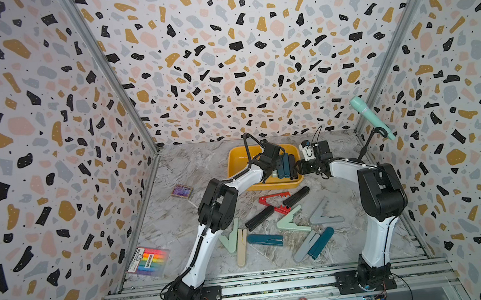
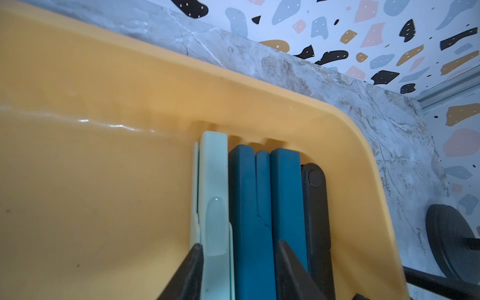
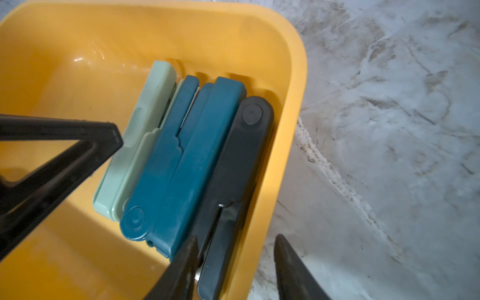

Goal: Put the pruning pliers into the storage box
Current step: Place the pruning pliers in the storage box.

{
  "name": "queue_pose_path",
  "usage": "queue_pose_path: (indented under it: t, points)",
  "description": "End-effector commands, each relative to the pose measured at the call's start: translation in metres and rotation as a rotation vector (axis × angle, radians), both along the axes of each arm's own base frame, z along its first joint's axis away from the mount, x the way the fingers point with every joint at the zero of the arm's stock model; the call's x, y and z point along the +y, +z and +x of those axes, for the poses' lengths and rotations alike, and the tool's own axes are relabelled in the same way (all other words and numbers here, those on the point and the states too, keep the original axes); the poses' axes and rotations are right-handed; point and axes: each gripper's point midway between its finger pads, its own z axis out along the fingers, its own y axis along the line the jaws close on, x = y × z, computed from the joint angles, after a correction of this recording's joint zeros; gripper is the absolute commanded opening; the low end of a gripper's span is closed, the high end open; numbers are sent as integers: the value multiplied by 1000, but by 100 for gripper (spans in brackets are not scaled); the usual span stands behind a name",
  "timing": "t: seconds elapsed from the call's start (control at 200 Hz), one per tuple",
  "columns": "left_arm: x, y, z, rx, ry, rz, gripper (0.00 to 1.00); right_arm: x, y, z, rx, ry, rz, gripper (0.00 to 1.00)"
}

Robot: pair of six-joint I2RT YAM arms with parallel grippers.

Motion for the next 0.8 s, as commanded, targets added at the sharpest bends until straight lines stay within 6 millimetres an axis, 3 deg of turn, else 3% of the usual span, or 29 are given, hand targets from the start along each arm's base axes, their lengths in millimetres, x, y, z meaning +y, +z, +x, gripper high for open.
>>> queue_pose_path:
  t: [0.0, 0.17, 0.451, 0.646, 0.791]
  points:
    - [-2, 42, 3, -86, 5, -27, 51, -6, 52, 12, -123, 4, -34, 55]
    - [8, 75, -1, -161, 27, 1, 66, -11, 73, 7, -167, -4, -53, 59]
    - [33, 121, -28, -277, 22, 76, 83, -18, 87, -9, -213, -9, -64, 64]
    - [58, 113, -78, -267, -129, 264, 91, -32, 89, -13, -212, -36, -43, 65]
    - [76, 81, -128, -191, -303, 416, 99, -43, 85, -13, -199, -57, -38, 66]
